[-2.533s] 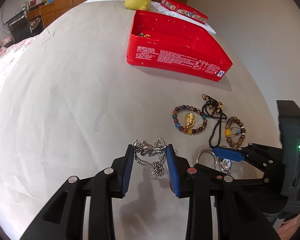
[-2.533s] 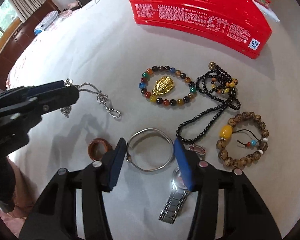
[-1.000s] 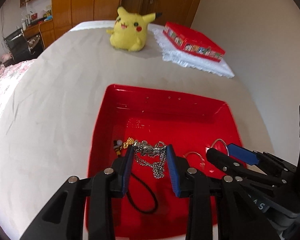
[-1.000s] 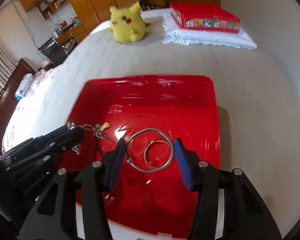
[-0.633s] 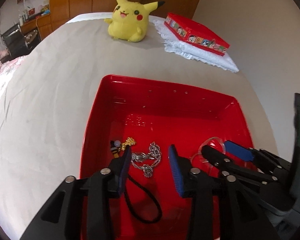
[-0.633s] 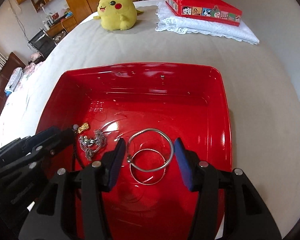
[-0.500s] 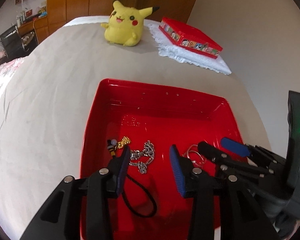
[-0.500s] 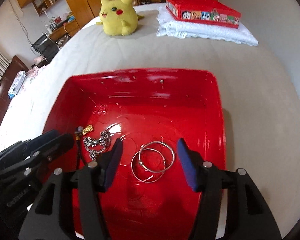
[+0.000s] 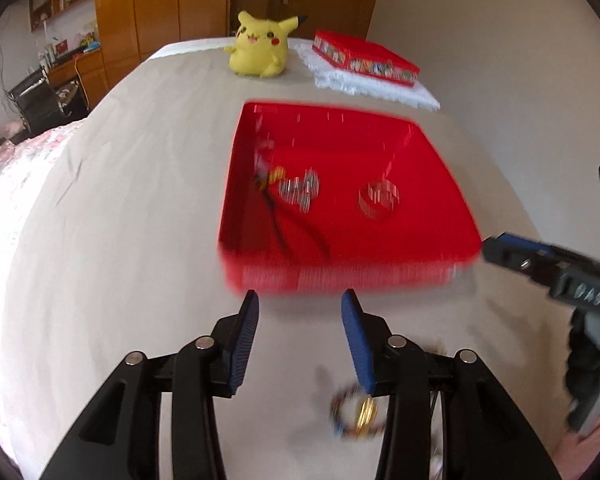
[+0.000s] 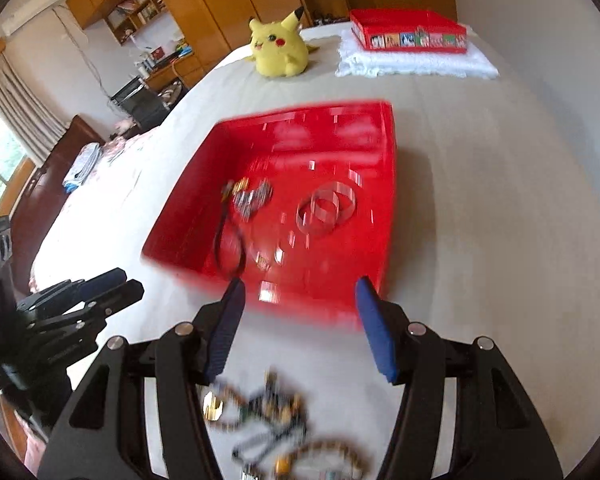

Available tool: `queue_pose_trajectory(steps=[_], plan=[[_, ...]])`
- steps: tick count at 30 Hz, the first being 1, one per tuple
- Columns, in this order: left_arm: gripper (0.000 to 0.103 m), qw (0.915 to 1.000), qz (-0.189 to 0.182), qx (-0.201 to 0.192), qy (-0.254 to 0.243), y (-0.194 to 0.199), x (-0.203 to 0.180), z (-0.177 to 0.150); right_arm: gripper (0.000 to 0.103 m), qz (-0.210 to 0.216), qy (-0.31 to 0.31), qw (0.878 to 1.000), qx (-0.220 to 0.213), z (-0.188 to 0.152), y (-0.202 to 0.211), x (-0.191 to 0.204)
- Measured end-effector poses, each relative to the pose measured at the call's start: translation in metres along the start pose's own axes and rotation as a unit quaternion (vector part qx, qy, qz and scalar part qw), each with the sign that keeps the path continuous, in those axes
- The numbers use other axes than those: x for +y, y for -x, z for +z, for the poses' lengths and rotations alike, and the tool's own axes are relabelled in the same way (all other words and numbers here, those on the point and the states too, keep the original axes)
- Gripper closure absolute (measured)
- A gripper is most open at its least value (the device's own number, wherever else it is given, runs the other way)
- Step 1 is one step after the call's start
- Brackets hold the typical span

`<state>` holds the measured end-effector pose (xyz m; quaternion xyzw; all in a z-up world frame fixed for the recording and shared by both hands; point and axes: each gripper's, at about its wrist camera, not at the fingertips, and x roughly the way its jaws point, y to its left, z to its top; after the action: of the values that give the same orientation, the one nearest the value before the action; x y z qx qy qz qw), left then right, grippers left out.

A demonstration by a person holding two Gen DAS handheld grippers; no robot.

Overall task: Organize jewelry
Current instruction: 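Withdraw both grippers from the box back toward the jewelry, then grasp the brown wooden ring with the left gripper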

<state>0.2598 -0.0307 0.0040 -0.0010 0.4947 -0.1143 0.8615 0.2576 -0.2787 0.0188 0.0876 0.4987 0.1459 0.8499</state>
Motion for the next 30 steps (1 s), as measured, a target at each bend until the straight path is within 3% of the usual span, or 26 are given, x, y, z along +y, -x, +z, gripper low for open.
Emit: queue_pose_trajectory(steps=[9, 17, 30], plan=[[0.06, 0.9994, 0.013, 0.029, -0.01, 0.026, -0.001, -0.1, 0.046, 0.002, -0.004, 0.999, 0.034, -0.099, 0.026, 0.003], [0.054, 0.9993, 0.014, 0.031, -0.012, 0.034, -0.012, -0.146, 0.046, 0.004, -0.002, 0.999, 0.054, -0.163, 0.031, 0.022], [0.054, 0.9985, 0.016, 0.052, -0.008, 0.012, -0.018, -0.166, 0.046, 0.021, -0.008, 0.997, 0.069, -0.187, 0.022, 0.038]])
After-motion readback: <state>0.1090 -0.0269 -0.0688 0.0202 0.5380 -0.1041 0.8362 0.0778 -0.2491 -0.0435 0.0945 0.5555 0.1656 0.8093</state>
